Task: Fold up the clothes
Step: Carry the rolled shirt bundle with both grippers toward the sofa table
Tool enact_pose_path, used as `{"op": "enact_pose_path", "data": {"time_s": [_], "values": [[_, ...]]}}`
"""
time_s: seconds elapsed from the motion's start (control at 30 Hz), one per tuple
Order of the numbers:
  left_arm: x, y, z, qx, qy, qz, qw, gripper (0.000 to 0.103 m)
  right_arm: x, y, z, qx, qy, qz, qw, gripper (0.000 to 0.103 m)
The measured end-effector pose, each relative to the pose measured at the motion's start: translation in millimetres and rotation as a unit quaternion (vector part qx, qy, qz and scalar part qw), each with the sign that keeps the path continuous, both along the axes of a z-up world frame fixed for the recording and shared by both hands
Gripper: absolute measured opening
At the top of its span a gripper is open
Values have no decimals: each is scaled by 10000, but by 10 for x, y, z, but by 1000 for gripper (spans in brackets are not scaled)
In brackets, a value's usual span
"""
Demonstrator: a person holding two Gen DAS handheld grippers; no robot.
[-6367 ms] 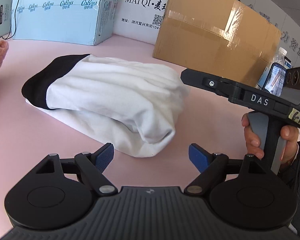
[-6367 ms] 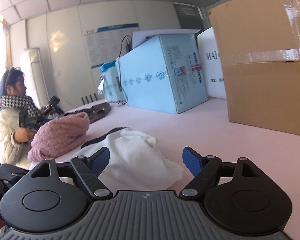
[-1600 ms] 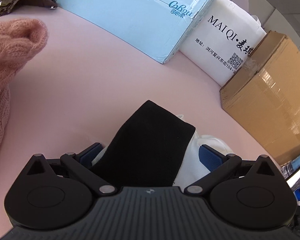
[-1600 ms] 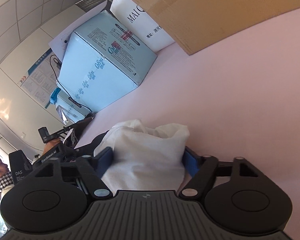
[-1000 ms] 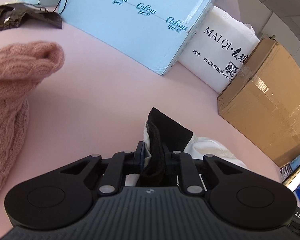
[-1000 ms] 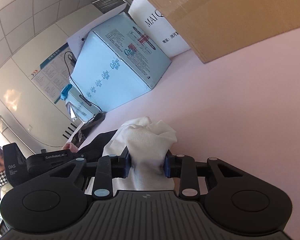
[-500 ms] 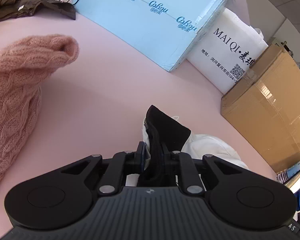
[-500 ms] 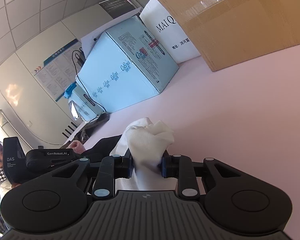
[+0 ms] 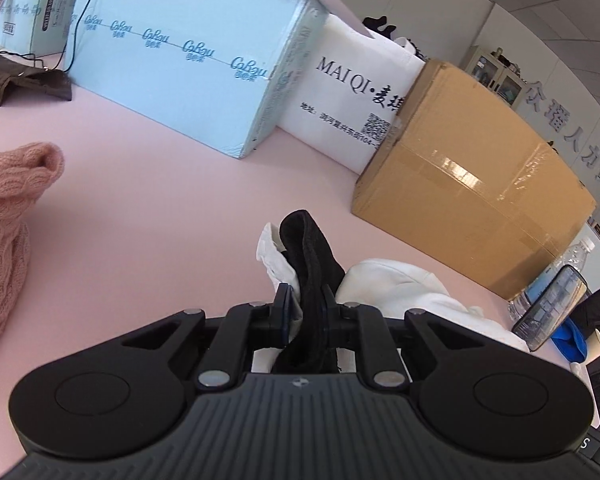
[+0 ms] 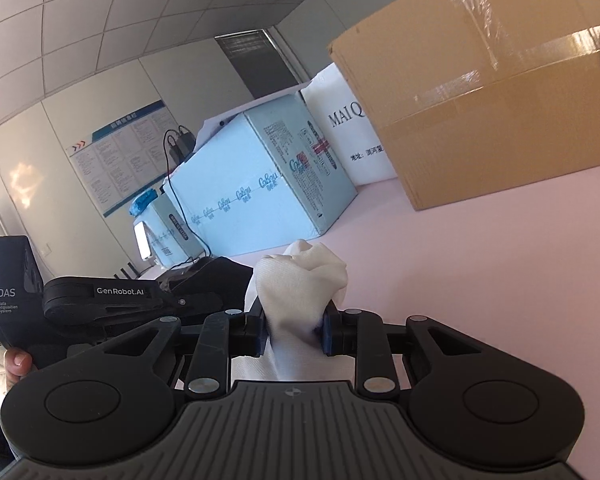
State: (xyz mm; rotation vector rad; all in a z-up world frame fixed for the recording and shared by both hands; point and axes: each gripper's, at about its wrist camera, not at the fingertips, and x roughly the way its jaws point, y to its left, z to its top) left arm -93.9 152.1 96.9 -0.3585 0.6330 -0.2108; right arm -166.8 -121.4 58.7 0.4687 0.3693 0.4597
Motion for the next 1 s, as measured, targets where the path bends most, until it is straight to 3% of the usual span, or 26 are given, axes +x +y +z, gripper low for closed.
{"op": "enact_pose_path", "data": {"time_s": [0.2,0.37,0.5,0.57,0.77,1.0], "values": [[1,-685,172,139,-181,-820,9964,12,-442,-629,108,-27,-222,-759,9969,22],[-15,-1668,291,205,-323,-1883,9814,12,-1044,-1454,182,147,-376,-1989,9792,22],[-177,-2661,371,313,-488,-2823,9576,11,-1549,-1947,283,3,-553,-2948,9540,22],[-325,-3219,425,312,-633,-3290,9417,11,-1827,-2183,333,-61,-625,-3429,9373,22],[-754,-4496,457,378,-858,-4255,9001,11,-2439,-2801,278,-588,-594,-4716,8778,22],[-1013,-5515,129,685,-466,-4814,8726,11,-2786,-3324,-153,-262,-138,-5400,8411,22]]}}
